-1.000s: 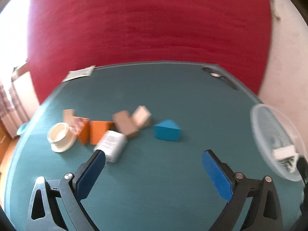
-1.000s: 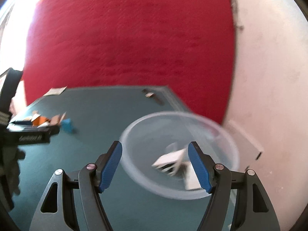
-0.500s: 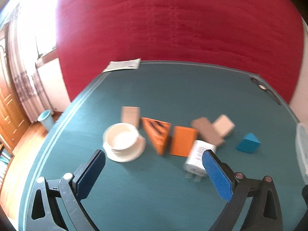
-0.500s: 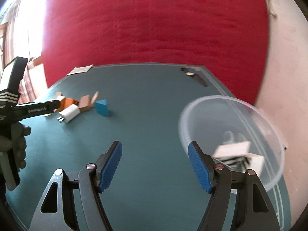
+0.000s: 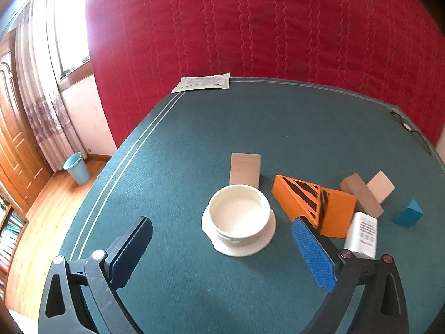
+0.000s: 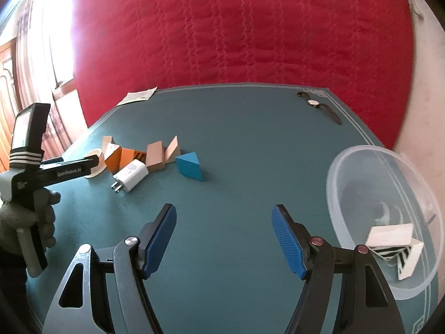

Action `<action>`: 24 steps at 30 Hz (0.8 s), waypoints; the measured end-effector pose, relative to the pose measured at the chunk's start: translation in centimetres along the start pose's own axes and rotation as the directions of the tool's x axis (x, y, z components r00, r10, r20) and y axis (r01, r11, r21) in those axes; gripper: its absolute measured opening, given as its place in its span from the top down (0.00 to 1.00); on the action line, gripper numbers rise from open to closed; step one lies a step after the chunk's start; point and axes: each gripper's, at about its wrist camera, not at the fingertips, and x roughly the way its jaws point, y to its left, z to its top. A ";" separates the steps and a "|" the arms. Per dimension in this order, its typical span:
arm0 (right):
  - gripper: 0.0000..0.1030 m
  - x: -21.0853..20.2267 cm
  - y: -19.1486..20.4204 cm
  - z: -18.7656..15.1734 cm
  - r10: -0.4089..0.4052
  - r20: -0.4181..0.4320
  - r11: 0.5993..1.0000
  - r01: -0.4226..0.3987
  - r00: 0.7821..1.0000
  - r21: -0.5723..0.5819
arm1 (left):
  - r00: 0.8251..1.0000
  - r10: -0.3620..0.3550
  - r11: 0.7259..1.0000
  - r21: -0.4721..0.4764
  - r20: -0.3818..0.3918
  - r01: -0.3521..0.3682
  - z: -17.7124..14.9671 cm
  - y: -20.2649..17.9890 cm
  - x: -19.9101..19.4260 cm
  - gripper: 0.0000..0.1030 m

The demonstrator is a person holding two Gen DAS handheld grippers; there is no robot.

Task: Organize rigid objects
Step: 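Move both tools back toward the remaining blocks, then grasp the white bowl on its saucer with the left tool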

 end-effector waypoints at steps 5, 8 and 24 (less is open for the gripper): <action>0.30 1.0 0.8 0.3 0.013 -0.028 1.000 -0.013 1.000 0.000 | 1.000 -0.019 1.000 -0.005 -0.018 0.019 0.1 0.3 0.9 0.05; 0.30 1.5 1.2 0.3 0.023 -0.043 1.000 -0.023 0.999 -0.005 | 0.999 -0.038 0.999 -0.010 -0.033 0.037 0.2 0.4 1.4 0.14; 0.30 5.0 2.4 1.5 0.072 -0.096 0.997 -0.070 0.993 0.021 | 0.992 -0.117 0.992 -0.041 -0.053 0.115 0.4 0.9 2.1 0.47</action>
